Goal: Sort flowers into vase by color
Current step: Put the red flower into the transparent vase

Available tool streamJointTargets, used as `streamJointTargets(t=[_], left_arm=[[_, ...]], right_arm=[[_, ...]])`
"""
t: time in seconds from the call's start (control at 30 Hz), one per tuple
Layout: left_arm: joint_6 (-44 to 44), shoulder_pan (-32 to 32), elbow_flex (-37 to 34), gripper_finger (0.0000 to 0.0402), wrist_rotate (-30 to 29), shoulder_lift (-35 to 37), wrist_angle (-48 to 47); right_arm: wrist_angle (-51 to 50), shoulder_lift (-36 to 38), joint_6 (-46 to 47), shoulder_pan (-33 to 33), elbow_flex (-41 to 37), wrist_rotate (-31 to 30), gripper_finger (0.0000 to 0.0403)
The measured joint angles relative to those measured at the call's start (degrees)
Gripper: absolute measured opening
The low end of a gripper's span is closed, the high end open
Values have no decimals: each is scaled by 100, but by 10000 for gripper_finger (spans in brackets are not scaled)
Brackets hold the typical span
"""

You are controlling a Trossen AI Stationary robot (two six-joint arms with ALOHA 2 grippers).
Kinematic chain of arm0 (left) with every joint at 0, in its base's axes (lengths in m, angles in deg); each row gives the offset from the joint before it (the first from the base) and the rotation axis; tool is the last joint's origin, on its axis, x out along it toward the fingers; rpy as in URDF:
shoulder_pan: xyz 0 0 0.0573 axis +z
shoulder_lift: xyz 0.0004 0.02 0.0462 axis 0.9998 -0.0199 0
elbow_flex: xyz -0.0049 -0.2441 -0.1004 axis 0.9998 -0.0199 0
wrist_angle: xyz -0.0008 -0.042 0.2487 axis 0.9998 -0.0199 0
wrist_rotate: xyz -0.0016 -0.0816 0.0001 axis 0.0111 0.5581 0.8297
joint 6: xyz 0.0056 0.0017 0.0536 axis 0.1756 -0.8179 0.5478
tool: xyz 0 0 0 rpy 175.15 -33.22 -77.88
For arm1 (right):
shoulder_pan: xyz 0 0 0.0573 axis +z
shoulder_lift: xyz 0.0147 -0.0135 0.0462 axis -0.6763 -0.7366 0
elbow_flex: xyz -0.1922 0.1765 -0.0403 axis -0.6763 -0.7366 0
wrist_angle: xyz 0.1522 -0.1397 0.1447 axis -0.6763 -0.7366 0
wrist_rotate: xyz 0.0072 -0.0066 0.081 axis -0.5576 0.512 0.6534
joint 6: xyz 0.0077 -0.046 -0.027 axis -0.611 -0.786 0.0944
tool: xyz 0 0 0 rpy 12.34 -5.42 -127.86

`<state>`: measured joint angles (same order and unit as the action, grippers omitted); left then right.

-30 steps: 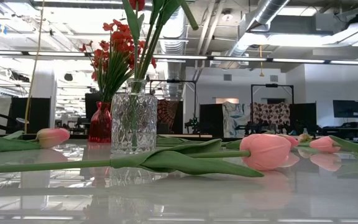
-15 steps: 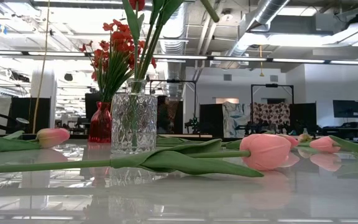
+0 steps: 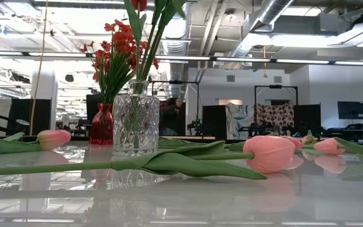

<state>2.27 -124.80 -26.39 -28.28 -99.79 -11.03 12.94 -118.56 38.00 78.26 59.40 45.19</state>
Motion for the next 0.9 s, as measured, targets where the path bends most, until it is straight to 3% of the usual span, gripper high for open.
streamJointTargets(t=[0.13,0.4,0.63,0.9], left_arm=[[-274,0,0,2,5,725,-896],[-684,0,0,2,-32,2117,-2429],[-913,7,0,2,-757,2946,-3594],[-669,112,0,2,-1707,3143,-4167]], right_arm=[[-919,236,587,55,0,7,256],[-2293,515,1650,230,0,15,258],[-2981,530,2440,374,0,20,258],[-3408,528,2717,299,0,20,258]])
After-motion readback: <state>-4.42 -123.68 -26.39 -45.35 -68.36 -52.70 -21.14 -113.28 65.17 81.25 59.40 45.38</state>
